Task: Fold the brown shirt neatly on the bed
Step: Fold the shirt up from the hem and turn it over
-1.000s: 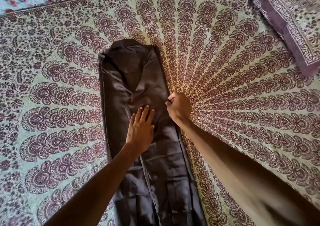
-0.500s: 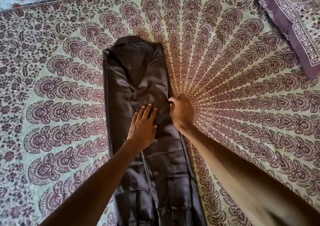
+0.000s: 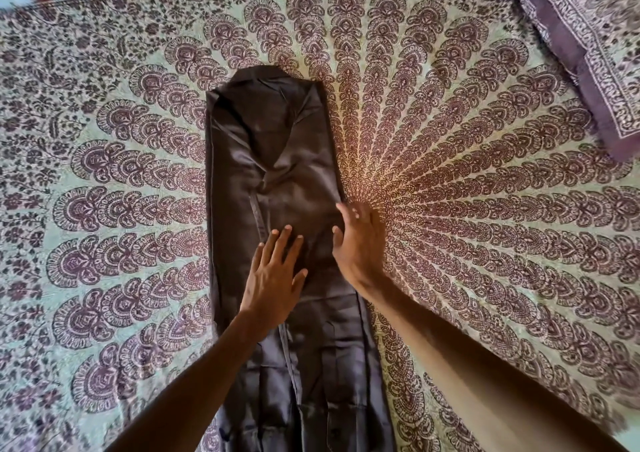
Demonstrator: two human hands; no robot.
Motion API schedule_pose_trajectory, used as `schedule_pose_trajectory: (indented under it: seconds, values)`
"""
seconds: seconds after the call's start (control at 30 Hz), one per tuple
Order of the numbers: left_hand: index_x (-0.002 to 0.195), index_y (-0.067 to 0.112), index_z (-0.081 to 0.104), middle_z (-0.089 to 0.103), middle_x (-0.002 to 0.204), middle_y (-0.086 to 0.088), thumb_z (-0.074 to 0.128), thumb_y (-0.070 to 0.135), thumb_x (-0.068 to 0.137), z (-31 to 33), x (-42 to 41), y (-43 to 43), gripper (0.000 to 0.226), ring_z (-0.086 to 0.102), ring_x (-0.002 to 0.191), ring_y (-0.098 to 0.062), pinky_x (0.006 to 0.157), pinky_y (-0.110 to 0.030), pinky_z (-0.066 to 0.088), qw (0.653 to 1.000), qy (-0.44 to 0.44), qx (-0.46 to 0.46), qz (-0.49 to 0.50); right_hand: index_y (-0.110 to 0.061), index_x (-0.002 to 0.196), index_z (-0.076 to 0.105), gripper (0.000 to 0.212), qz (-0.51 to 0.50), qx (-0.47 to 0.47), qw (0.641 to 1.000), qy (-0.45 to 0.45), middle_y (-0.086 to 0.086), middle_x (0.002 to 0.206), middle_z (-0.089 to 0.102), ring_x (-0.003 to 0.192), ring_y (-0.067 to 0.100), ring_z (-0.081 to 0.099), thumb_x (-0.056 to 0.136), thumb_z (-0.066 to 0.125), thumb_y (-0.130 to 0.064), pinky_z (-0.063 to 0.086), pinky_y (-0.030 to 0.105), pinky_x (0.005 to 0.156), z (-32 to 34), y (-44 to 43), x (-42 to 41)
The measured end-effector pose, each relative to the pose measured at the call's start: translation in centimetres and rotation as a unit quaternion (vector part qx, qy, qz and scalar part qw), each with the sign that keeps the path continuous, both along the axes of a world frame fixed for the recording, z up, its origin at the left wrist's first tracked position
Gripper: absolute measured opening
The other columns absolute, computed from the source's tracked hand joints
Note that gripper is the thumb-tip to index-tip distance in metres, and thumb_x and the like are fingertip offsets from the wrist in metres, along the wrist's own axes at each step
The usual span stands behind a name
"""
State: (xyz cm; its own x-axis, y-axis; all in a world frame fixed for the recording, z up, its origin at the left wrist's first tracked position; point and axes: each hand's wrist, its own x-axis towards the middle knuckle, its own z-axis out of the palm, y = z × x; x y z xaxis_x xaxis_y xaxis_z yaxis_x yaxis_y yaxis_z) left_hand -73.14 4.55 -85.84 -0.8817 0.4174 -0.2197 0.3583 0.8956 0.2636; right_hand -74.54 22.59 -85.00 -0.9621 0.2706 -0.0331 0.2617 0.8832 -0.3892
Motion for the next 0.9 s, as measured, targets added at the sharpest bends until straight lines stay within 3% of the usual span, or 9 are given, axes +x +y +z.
schedule_pose_trajectory:
  seconds: [0.1, 0.2, 0.37, 0.53, 0.67, 0.73, 0.8, 0.9]
  values:
    - [0.150, 0.024, 0.029, 0.019, 0.160, -0.005, 0.044, 0.041, 0.094, -0.3, 3.3, -0.2, 0.060, 0.018, 0.147, -0.027, 0.117, -0.044, 0.022, 1.000, 0.002, -0.013, -0.005, -0.022, 0.146, 0.039, 0.054, 0.063, 0.068, 0.993, -0.071, 0.002, 0.155, 0.033, 0.139, 0.030, 0.034, 0.097, 0.044, -0.044, 0.035, 0.051, 0.109, -1.4, -0.3, 3.8]
    - [0.151, 0.023, 0.027, 0.017, 0.160, -0.005, 0.036, 0.040, 0.096, -0.5, 7.3, -0.6, 0.058, 0.017, 0.147, -0.027, 0.116, -0.047, 0.024, 0.999, -0.015, -0.030, -0.025, -0.023, 0.154, 0.022, 0.063, 0.070, 0.076, 0.989, -0.105, 0.000, 0.164, 0.012, 0.148, 0.033, 0.017, 0.099, 0.036, -0.050, 0.021, 0.057, 0.116, -2.3, 0.0, 7.4]
    - [0.147, 0.021, 0.036, 0.022, 0.159, -0.005, 0.040, 0.035, 0.094, 0.6, 11.6, -1.4, 0.055, 0.021, 0.146, -0.028, 0.115, -0.047, 0.023, 1.000, -0.015, -0.016, -0.014, -0.023, 0.155, 0.015, 0.063, 0.040, 0.095, 0.986, -0.131, 0.003, 0.164, 0.004, 0.150, 0.031, 0.005, 0.100, 0.029, -0.052, 0.019, 0.058, 0.116, -1.4, -0.3, 11.0]
    - [0.153, 0.024, 0.018, 0.001, 0.162, -0.002, 0.046, 0.039, 0.094, 0.8, 13.9, -2.5, 0.067, 0.005, 0.150, -0.023, 0.118, -0.048, 0.021, 0.998, -0.055, 0.007, -0.039, -0.025, 0.156, 0.010, 0.066, 0.109, 0.086, 0.980, -0.142, 0.002, 0.164, -0.007, 0.151, 0.029, -0.002, 0.100, 0.030, -0.054, 0.015, 0.058, 0.118, -1.2, -1.5, 15.5]
    - [0.152, 0.016, 0.022, 0.011, 0.162, -0.006, 0.048, 0.030, 0.096, 1.6, 15.9, -3.3, 0.064, 0.008, 0.150, -0.022, 0.119, -0.047, 0.019, 0.998, -0.010, 0.054, -0.037, -0.024, 0.156, 0.013, 0.062, 0.004, 0.054, 0.987, -0.153, 0.007, 0.164, 0.003, 0.151, 0.029, 0.005, 0.101, 0.033, -0.046, 0.018, 0.055, 0.118, -0.8, -1.4, 19.1]
    - [0.153, 0.016, 0.022, 0.010, 0.162, -0.005, 0.044, 0.038, 0.097, 1.4, 17.1, -3.5, 0.064, 0.005, 0.150, -0.022, 0.119, -0.048, 0.018, 0.999, -0.020, 0.028, -0.041, -0.025, 0.156, 0.011, 0.060, -0.015, 0.044, 0.988, -0.145, 0.005, 0.164, 0.003, 0.151, 0.026, 0.004, 0.102, 0.028, -0.045, 0.013, 0.051, 0.120, -0.1, -2.0, 21.1]
    - [0.153, 0.019, 0.021, 0.005, 0.163, -0.006, 0.041, 0.051, 0.094, 0.6, 18.3, -3.5, 0.070, 0.003, 0.150, -0.025, 0.117, -0.052, 0.018, 0.995, -0.044, -0.038, -0.078, -0.028, 0.156, 0.012, 0.060, 0.027, 0.048, 0.986, -0.158, 0.003, 0.164, -0.003, 0.151, 0.024, -0.002, 0.101, 0.028, -0.048, 0.009, 0.049, 0.121, 0.0, -2.8, 23.8]
    - [0.153, 0.024, 0.018, 0.003, 0.163, -0.008, 0.038, 0.060, 0.092, -0.2, 19.0, -3.3, 0.073, 0.001, 0.150, -0.027, 0.118, -0.055, 0.008, 0.991, -0.054, -0.081, -0.098, -0.033, 0.155, 0.012, 0.062, 0.050, 0.060, 0.977, -0.199, 0.003, 0.164, -0.001, 0.151, 0.028, 0.001, 0.098, 0.031, -0.050, 0.015, 0.053, 0.119, -0.3, -2.9, 27.4]
